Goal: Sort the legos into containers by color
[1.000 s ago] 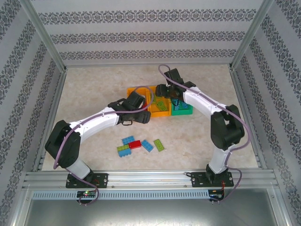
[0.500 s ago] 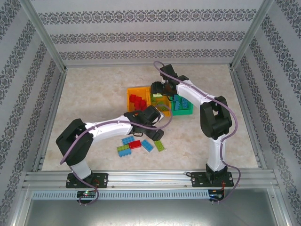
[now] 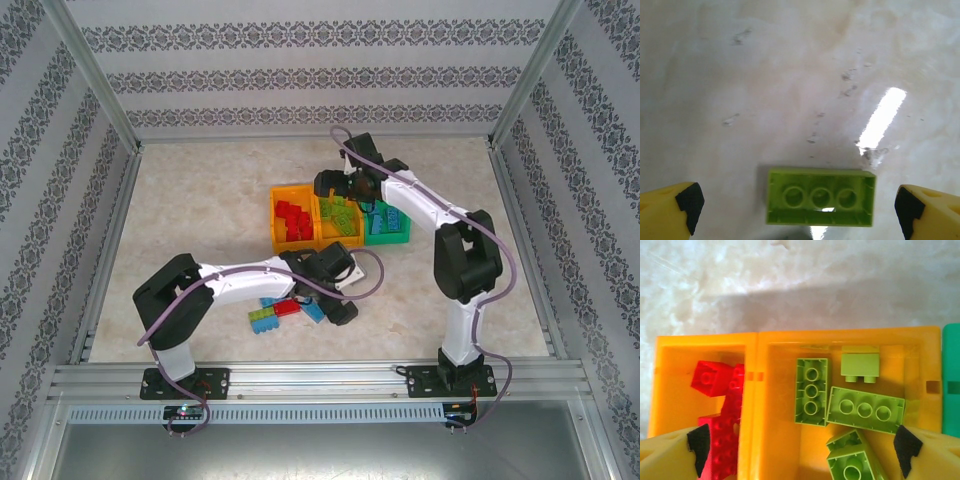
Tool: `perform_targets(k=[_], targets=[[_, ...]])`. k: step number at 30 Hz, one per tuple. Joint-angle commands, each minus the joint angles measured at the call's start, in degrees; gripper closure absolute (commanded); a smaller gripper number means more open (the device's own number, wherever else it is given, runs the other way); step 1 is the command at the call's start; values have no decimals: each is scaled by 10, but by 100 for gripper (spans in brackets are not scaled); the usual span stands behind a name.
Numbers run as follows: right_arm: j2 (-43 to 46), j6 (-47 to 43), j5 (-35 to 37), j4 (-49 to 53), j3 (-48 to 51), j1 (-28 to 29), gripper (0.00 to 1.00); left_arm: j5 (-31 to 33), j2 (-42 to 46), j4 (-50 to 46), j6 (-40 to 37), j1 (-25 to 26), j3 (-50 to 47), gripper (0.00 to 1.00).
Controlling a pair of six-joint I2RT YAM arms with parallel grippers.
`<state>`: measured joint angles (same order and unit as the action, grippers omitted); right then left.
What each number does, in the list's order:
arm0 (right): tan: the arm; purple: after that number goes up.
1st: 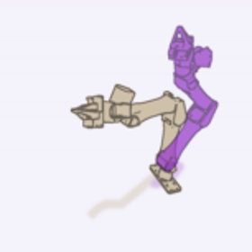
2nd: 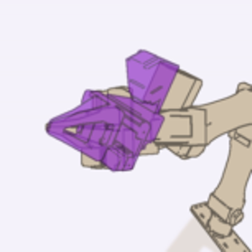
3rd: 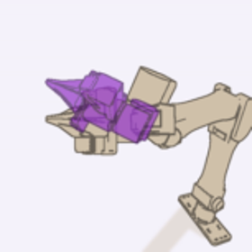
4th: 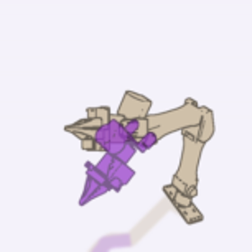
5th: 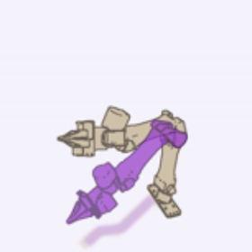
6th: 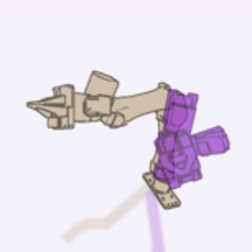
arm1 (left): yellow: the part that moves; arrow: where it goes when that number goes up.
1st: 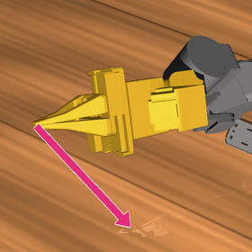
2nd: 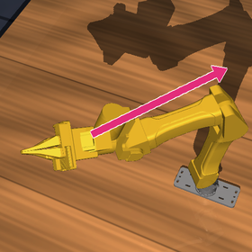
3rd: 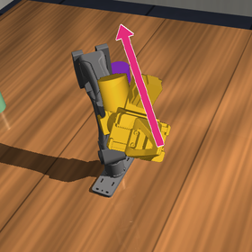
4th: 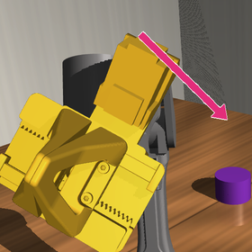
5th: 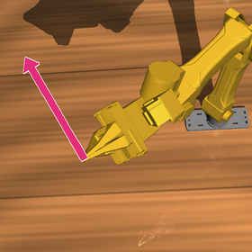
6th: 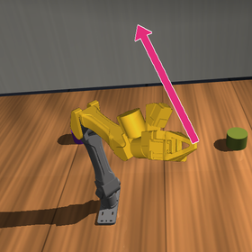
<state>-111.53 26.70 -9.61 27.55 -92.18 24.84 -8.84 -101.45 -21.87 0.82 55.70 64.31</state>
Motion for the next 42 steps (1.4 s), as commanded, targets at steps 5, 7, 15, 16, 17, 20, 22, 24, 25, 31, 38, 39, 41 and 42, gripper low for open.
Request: perform_targets(k=[5, 7, 15, 16, 17, 20, 22, 24, 25, 31, 38, 39, 41, 42], targets=[[89, -17, -2, -14, 57, -24, 2, -13, -18, -30, -40, 25, -2, 0], [101, -16, -7, -14, 71, -34, 2, -9, -25, -38, -45, 29, 1, 0], [143, -19, -14, -20, 130, -70, 2, 0, -42, -35, -51, 31, -2, 2], [147, -19, -17, -20, 136, -75, 2, 1, -45, -32, -53, 31, -1, 2], [152, -19, -18, -21, 143, -78, 2, 1, -49, -35, -54, 31, 4, 3], [169, -17, -16, -30, 167, -85, 2, -3, -59, -46, -60, 31, 19, 7], [179, -17, -15, -32, 179, -87, 2, -2, -62, -46, -62, 31, 21, 12], [188, -20, -12, -32, 191, -90, 2, -1, -66, -49, -63, 31, 24, 19], [194, -21, -11, -33, 198, -91, 2, -1, -67, -50, -62, 31, 25, 22], [223, -24, -8, -40, 239, -101, 2, 21, -66, -49, -53, 31, 26, 41], [281, -33, 18, -45, 312, -112, 2, 96, -47, -41, -28, 27, 48, 56], [293, -33, 22, -47, 327, -113, 2, 112, -43, -43, -23, 23, 56, 57], [314, -35, 27, -51, 354, -116, 2, 125, -35, -47, -16, 12, 73, 58], [327, -36, 31, -53, 369, -117, 2, 131, -29, -47, -12, 4, 81, 59]])
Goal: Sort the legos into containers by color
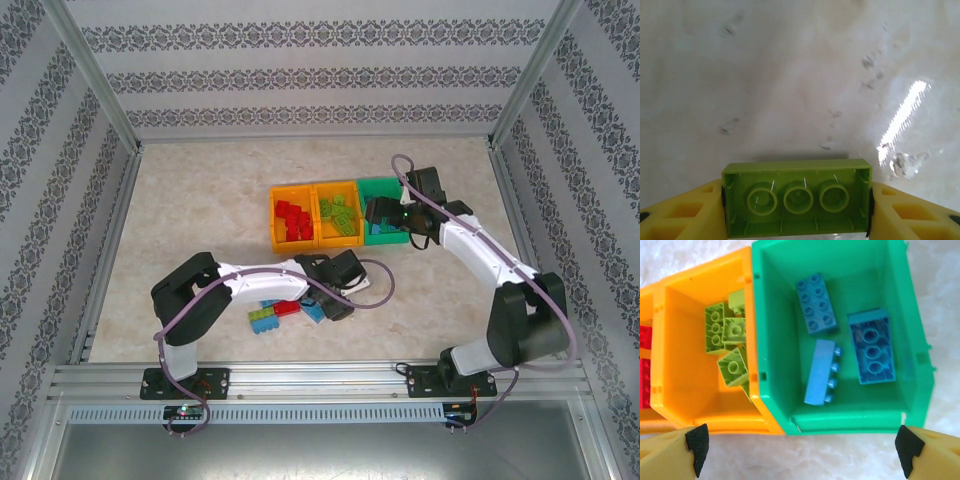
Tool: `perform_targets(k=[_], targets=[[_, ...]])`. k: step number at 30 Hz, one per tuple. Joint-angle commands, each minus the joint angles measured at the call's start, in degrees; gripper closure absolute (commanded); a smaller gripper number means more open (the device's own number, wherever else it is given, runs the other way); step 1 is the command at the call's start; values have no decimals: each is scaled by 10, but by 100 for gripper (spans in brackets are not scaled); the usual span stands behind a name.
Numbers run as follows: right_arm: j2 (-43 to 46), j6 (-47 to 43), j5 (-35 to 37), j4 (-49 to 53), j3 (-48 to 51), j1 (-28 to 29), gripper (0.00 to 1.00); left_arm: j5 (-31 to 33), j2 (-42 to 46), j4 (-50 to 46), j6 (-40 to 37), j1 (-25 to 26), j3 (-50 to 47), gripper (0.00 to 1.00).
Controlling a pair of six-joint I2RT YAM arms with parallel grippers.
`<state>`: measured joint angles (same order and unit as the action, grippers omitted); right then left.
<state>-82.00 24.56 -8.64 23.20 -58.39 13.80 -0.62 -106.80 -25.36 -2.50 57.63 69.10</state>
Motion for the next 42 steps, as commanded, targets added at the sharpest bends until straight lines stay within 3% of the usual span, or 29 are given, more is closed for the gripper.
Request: perform_targets(k=[1, 9, 15, 19, 25, 29, 39, 42], targets=[[42, -16, 25, -13, 44, -7, 2, 54, 28, -12, 24, -21, 42, 59], [125, -2, 20, -57, 165, -5, 2, 103, 18, -25, 32, -97, 152, 58], [176, -6, 19, -81, 237, 17, 2, 67, -49, -50, 46, -164, 269, 58], [199, -11, 24, -85, 264, 55, 2, 53, -106, -79, 60, -190, 344, 57], [196, -14, 64, -88, 277, 162, 3, 37, -172, -112, 90, -208, 423, 53], [187, -2, 88, -97, 282, 219, 3, 34, -188, -127, 115, -217, 443, 44], [163, -25, 103, -99, 263, 282, 3, 30, -173, -135, 150, -219, 434, 12], [147, -49, 107, -105, 254, 320, 4, 35, -161, -130, 164, -219, 424, 7]])
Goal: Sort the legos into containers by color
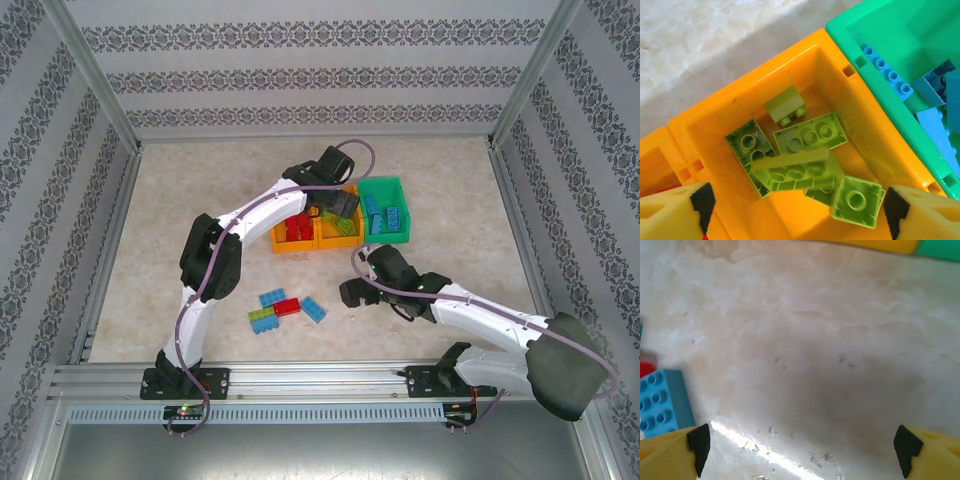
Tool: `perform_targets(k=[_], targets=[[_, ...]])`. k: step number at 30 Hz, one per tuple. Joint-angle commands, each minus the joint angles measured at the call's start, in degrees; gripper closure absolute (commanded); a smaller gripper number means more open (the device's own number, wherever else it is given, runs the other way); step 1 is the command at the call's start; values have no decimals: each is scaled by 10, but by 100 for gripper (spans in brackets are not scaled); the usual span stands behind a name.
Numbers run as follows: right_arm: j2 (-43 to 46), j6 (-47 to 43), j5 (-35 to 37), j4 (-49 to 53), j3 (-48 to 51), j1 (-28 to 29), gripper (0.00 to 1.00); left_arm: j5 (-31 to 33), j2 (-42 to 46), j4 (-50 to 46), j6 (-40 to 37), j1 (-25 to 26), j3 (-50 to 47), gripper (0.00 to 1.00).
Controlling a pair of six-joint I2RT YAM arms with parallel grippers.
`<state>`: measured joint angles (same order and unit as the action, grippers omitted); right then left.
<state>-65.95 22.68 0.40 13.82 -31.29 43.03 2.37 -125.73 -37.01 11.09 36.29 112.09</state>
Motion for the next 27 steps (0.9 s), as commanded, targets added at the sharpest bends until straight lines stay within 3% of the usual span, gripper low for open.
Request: perform_targets(k=[1, 2, 18, 27], targets=[[-20, -37, 15, -12, -21, 39, 4, 6, 31, -12, 33, -7, -10, 5], [-29, -46, 15, -13, -27, 51, 4, 8, 36, -9, 39, -7, -15, 0], [-196, -107, -36, -31, -118, 169, 8, -22, 211, 124, 118, -47, -246, 0], [-263, -120, -10, -12, -148, 173, 25, -25, 276, 161, 144, -70, -333, 0]])
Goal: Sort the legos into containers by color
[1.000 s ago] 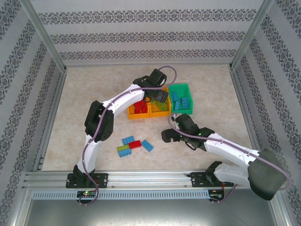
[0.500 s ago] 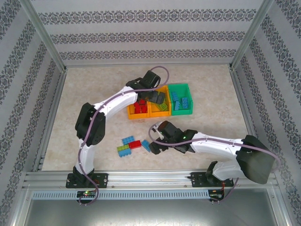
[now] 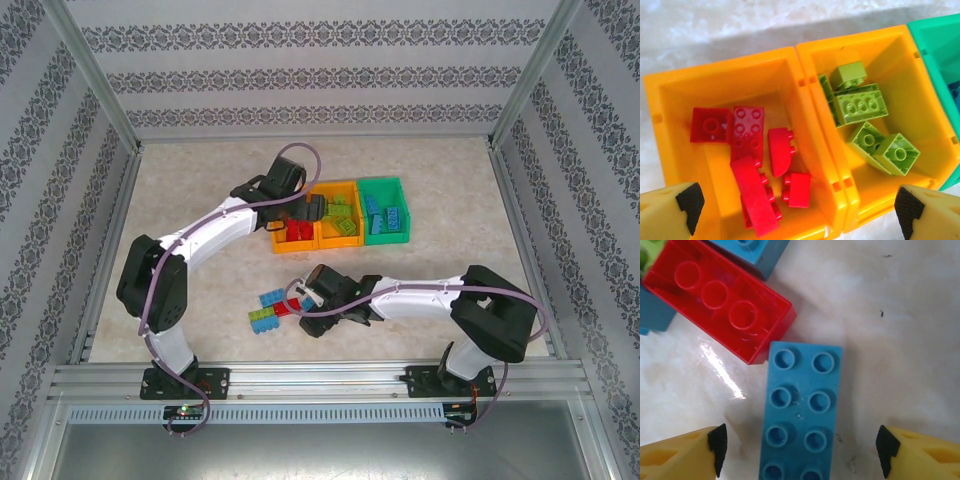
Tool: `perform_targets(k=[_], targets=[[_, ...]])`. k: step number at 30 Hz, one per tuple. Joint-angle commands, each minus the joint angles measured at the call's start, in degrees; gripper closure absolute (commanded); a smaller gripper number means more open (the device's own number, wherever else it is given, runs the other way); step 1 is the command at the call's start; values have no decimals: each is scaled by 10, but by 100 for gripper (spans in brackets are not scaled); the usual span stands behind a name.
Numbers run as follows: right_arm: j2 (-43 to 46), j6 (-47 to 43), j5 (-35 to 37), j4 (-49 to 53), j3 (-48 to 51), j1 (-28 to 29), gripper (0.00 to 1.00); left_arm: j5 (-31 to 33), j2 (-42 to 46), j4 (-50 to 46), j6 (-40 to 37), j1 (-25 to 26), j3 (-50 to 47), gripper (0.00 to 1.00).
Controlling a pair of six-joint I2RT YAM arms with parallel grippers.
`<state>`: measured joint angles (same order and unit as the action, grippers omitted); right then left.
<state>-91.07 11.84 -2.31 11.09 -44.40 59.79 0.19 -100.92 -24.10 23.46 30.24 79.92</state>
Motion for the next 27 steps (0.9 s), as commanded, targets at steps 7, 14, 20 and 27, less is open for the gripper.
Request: perform_targets(k=[7, 14, 20, 27], targets=[[-36, -22, 56, 48, -32, 8, 57, 5, 60, 39, 24, -17, -48, 0], [15, -13, 72, 25, -7, 5, 68, 16, 83, 39, 27, -19, -80, 0], [117, 1, 63, 8, 32, -46, 69, 40, 116, 40, 26, -21, -113, 0], [227, 38, 32, 1, 50, -227, 72, 61, 143, 21, 16, -22, -140, 0]])
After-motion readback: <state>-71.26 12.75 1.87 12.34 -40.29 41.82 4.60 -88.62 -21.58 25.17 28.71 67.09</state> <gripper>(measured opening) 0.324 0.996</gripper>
